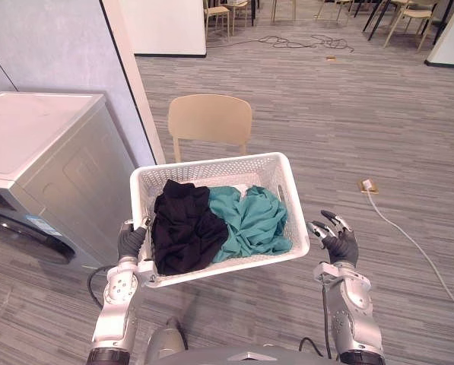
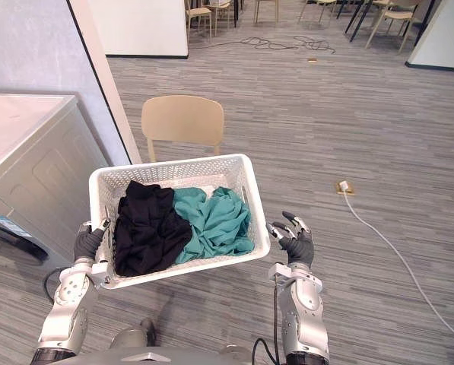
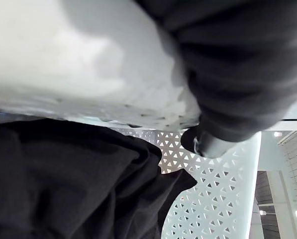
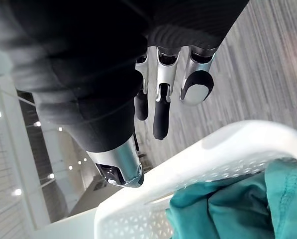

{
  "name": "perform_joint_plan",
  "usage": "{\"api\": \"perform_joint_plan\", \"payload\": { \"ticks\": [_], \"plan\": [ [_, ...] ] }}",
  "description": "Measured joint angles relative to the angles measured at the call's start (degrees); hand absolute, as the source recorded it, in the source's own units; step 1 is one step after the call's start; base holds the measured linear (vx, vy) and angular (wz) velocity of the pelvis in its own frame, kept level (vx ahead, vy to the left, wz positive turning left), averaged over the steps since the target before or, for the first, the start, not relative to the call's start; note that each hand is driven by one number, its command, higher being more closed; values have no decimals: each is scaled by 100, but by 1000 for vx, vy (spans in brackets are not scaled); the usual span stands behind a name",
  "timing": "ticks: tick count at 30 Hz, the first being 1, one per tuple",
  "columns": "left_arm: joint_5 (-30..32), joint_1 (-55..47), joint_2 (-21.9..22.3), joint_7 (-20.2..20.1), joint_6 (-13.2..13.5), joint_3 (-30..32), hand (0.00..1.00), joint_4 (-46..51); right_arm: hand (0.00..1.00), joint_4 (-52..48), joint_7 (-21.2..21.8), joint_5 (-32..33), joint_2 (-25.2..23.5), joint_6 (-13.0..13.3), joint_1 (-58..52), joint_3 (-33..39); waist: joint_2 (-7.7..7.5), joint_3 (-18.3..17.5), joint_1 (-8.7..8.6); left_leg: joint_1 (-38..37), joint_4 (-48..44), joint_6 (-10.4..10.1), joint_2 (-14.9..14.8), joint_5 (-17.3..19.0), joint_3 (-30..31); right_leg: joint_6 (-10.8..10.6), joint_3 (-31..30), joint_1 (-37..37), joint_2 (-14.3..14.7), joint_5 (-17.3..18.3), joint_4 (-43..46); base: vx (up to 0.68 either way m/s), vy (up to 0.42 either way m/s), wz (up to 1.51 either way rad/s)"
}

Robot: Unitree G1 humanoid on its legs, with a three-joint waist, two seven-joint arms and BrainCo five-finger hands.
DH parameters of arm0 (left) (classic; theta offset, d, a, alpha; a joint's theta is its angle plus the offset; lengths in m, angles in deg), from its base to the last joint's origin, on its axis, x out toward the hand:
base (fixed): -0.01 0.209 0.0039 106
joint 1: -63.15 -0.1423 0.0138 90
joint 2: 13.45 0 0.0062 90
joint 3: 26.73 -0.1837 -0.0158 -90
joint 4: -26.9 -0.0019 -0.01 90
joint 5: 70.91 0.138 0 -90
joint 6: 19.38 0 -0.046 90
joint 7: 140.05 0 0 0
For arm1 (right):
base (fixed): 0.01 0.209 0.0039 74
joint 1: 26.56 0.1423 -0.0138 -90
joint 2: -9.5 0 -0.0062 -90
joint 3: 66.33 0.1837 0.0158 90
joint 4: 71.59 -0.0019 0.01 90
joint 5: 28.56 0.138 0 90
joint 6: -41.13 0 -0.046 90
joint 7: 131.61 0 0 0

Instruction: Pick up the laundry basket with both hands and put the clothes into the washing machine.

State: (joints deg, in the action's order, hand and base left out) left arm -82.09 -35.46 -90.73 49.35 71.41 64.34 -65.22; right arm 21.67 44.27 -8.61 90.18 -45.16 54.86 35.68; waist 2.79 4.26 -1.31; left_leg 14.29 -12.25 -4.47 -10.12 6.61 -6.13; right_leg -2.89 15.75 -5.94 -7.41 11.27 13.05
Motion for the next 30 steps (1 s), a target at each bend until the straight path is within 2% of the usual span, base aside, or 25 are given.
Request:
{"api": "perform_joint_plan", "payload": {
  "ticks": [1,2,3,4,5,6,7,8,10,11,12,13,14,16,18,19,20,21,22,23,24,26,28,30],
  "plan": [
    [1,-1,1,21,0,18,100,2,100,111,0,0,40,-5,-2,-7,70,-34,57,-61,241,-25,-34,-92,101,-162,-93,-28,-16,114,23,264,326,-29],
    [1,-2,-9,26,0,58,100,-3,100,230,-1,0,50,-5,8,-7,128,-67,99,-79,244,-132,-67,-421,137,-297,-187,-65,-40,241,93,268,365,-45],
    [1,-2,-21,36,0,171,100,0,100,302,0,0,5,-17,3,-37,96,-112,127,-101,8,-154,32,-832,48,-404,-333,-131,-189,406,138,321,436,-51],
    [0,-1,-50,55,1,319,100,2,100,294,26,-2,-69,-16,3,-143,-74,-158,130,25,-352,-108,213,-877,-35,-547,-441,-129,-402,499,150,289,349,-36],
    [0,3,-93,78,1,375,100,7,100,293,32,-3,-123,-15,4,-180,-177,-192,114,129,-552,15,338,-757,-64,-596,-453,-120,-542,541,148,368,402,-6],
    [0,69,-183,154,1,400,100,14,100,290,33,-5,-228,-14,1,-181,-376,-241,30,335,-951,178,589,-381,-164,-631,-458,-101,-843,544,191,322,331,8],
    [0,94,-200,174,1,391,100,14,100,291,38,-4,-229,-15,3,-183,-414,-238,38,387,-1089,238,662,-250,-208,-642,-523,-67,-923,476,258,328,331,1],
    [0,94,-235,196,0,387,100,10,100,293,41,-4,-231,-16,-3,-180,-424,-233,50,377,-1195,329,751,-92,-301,-630,-668,77,-1061,339,571,256,271,-18],
    [1,92,-394,194,-1,379,100,-20,100,301,41,-3,-265,-17,-5,-174,-419,-218,87,138,-1132,472,883,55,-527,-383,-867,636,-1343,18,1693,311,311,-27],
    [0,62,-537,166,-2,359,100,-38,100,323,51,-5,-337,-16,21,-195,-412,-191,82,-128,-1003,606,935,110,-669,-169,-806,902,-1543,-326,2313,397,275,-39],
    [0,29,-711,112,-2,365,100,-36,100,393,80,-12,-415,-14,52,-214,-382,-163,81,-412,-857,698,948,152,-777,-18,-448,1036,-1740,-421,2831,326,178,-42],
    [0,22,-767,63,-2,381,100,-35,100,473,121,-13,-421,-17,83,-249,-364,-146,81,-548,-769,722,945,168,-817,75,-220,1119,-1815,-333,3087,367,163,-48],
    [-1,20,-844,1,-2,451,100,-23,100,509,192,-16,-432,-20,92,-309,-323,-122,76,-832,-496,725,936,169,-909,173,271,1299,-1826,-30,3454,195,63,-46],
    [-55,16,-880,-43,-1,539,100,-22,100,505,249,-17,-434,-19,119,-345,-306,-112,82,-1014,-301,718,921,164,-1066,141,579,1501,-1757,226,3388,207,18,-46],
    [-174,22,-911,-81,2,629,100,-23,100,506,270,-18,-419,-21,216,-393,-230,-58,64,-1104,-244,708,799,161,-1261,51,816,1844,-1556,455,2776,199,-63,-51],
    [-190,23,-913,-90,2,644,100,-24,100,506,271,-20,-403,-23,260,-409,-191,-21,68,-1117,-249,689,732,163,-1310,40,844,1934,-1484,455,2568,133,-108,-50],
    [-208,28,-923,-113,2,671,100,-40,100,506,272,-24,-385,-23,309,-426,-135,28,71,-1134,-267,664,621,155,-1394,13,838,2037,-1369,414,2183,72,-108,-39],
    [-209,87,-991,-200,32,650,100,-161,100,498,272,-56,-386,-22,310,-435,-131,62,49,-1154,-275,588,537,122,-1431,-32,711,2034,-1187,166,1547,76,-175,-17],
    [-205,185,-1141,-296,56,565,100,-292,100,458,274,-117,-387,-22,291,-477,-254,112,7,-1187,-286,387,549,191,-1395,14,420,1988,-1062,-471,998,90,-238,7],
    [-198,269,-1234,-377,72,541,100,-352,100,426,276,-120,-388,-12,295,-511,-359,170,-13,-1207,-324,233,583,291,-1363,-98,277,1970,-1048,-926,852,64,-325,12],
    [-183,499,-1123,-477,118,515,100,-609,100,445,282,-104,-257,-17,410,-535,-228,355,23,-1055,-534,152,383,351,-1260,-242,281,1973,-920,-931,871,17,-283,1],
    [-156,727,-1094,-558,133,468,100,-659,100,372,293,88,-83,27,631,-639,-50,508,-9,-514,-764,-1,65,383,-1143,-75,415,2278,-625,-971,704,-72,-239,-2],
    [-153,1197,-1114,-645,184,446,100,-850,100,156,287,238,52,57,775,-631,-63,700,-23,-57,-855,-62,3,253,-1081,51,520,2726,-604,-987,868,-51,-166,21],
    [-156,1665,-1133,-613,191,433,100,-1051,100,9,272,284,102,108,1107,-641,-77,1145,-39,182,-967,-76,-52,183,-991,132,558,2934,-595,-1015,985,-87,-106,16]
  ]
}}
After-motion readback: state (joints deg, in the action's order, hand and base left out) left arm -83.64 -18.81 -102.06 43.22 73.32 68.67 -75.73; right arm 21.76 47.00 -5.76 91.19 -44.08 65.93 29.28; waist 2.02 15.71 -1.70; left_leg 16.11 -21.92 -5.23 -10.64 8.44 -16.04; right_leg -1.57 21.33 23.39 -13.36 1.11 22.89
